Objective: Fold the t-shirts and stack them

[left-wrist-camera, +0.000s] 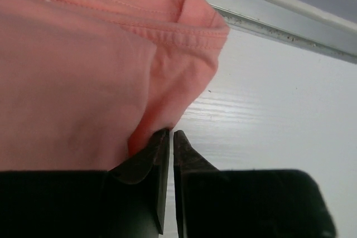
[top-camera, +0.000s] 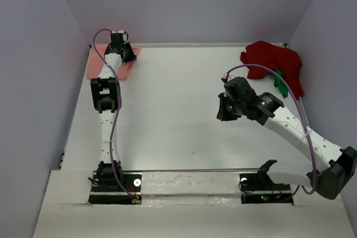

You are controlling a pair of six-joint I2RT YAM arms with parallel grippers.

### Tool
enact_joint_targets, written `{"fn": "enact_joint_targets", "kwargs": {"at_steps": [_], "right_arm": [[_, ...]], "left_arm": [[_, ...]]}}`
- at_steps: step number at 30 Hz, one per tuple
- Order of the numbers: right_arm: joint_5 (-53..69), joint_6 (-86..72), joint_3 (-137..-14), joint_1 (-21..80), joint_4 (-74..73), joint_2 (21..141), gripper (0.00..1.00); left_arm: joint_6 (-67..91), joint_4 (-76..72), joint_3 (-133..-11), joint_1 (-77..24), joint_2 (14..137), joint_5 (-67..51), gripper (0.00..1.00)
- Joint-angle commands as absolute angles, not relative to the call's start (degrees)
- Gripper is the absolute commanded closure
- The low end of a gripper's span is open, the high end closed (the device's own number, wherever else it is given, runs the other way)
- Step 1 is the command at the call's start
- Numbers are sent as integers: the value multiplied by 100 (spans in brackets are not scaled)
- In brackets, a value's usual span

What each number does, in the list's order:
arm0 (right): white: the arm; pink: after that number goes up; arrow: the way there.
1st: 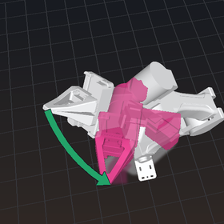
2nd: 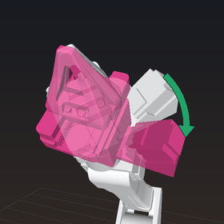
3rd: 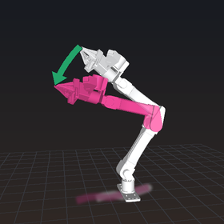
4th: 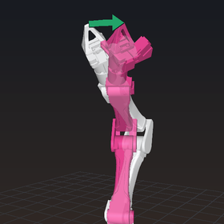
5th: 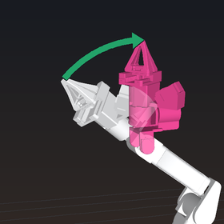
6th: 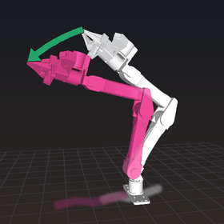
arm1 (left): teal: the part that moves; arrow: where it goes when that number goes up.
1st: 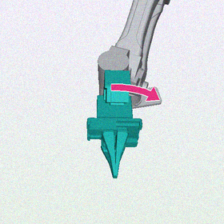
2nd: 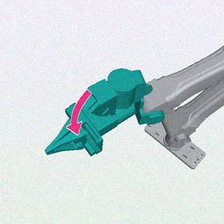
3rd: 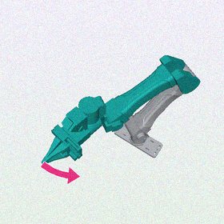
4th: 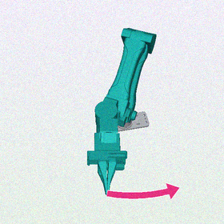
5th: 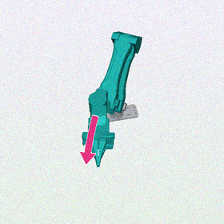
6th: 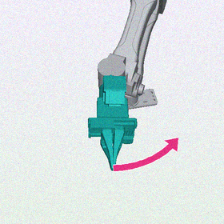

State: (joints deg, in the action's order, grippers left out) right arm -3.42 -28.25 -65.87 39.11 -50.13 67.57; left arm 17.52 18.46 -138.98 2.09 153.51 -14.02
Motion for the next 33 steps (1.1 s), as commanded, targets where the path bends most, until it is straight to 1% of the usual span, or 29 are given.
{"fn": "enact_joint_targets", "kwargs": {"at_steps": [1,6,7,9,10,11,13,14,16,17,18,19,22,23,24,25,26,27,28,29,30,31,33], "right_arm": [[-431,-2900,-6733,4061,-4843,6785,100],[-448,-2979,-6575,4165,-4746,6662,100],[-422,-2997,-6513,4166,-4711,6662,100],[-431,-3041,-6434,4218,-4676,6592,100],[-439,-3041,-6407,4219,-4650,6574,100],[-474,-3058,-6355,4219,-4649,6548,100],[-597,-3050,-6267,4219,-4597,6469,100],[-659,-3032,-6232,4219,-4597,6460,100],[-878,-2980,-6144,4219,-4570,6495,100],[-957,-2919,-6126,4219,-4570,6521,100],[-1176,-2883,-6109,4219,-4509,6574,100],[-1300,-2831,-6091,4219,-4457,6600,100],[-1633,-2611,-6100,4219,-4203,6723,100],[-1687,-2515,-6117,4219,-4114,6811,96],[-1705,-2435,-6152,4219,-4035,6872,92],[-1757,-2400,-6170,4219,-3869,6917,86],[-1827,-2399,-6231,4219,-3815,7021,68],[-1854,-2391,-6258,4219,-3745,7057,58],[-1898,-2391,-6284,4219,-3631,7092,49],[-1907,-2399,-6310,4219,-3569,7119,37],[-1881,-2382,-6319,4219,-3481,7102,32],[-1829,-2347,-6311,4219,-3359,7102,29],[-1845,-2294,-6302,4219,-3252,7058,28]], "left_arm": [[1398,1538,-13799,-237,14537,-1801,76],[1013,1468,-13615,-693,14055,-1952,66],[889,1450,-13484,-894,13836,-1942,61],[765,1328,-13281,-1089,13554,-1785,56],[721,1284,-13063,-1177,13414,-1723,51],[721,1231,-12956,-1343,13090,-1601,48],[764,1204,-12667,-1520,12720,-1408,48],[817,1161,-12256,-1625,12283,-1067,48],[817,1055,-11719,-1994,11789,-723,48],[817,959,-11133,-2265,11255,-268,48],[878,888,-10805,-2381,10972,-11,47],[975,827,-10175,-2469,10455,296,46],[1537,528,-9223,-2636,9679,580,45],[1695,388,-8663,-2663,9198,441,42],[1722,352,-8422,-2689,8985,405,38],[1766,386,-8255,-2811,8800,474,34],[1828,474,-7948,-2891,8450,666,27],[1828,492,-7780,-2944,8272,711,21],[1854,527,-7648,-3005,8123,808,12],[1915,684,-7403,-3110,7817,1157,6],[1977,773,-7296,-3146,7674,1273,5],[2099,834,-7077,-3181,7542,1344,5],[2188,923,-6830,-3357,7121,1616,4]]}}
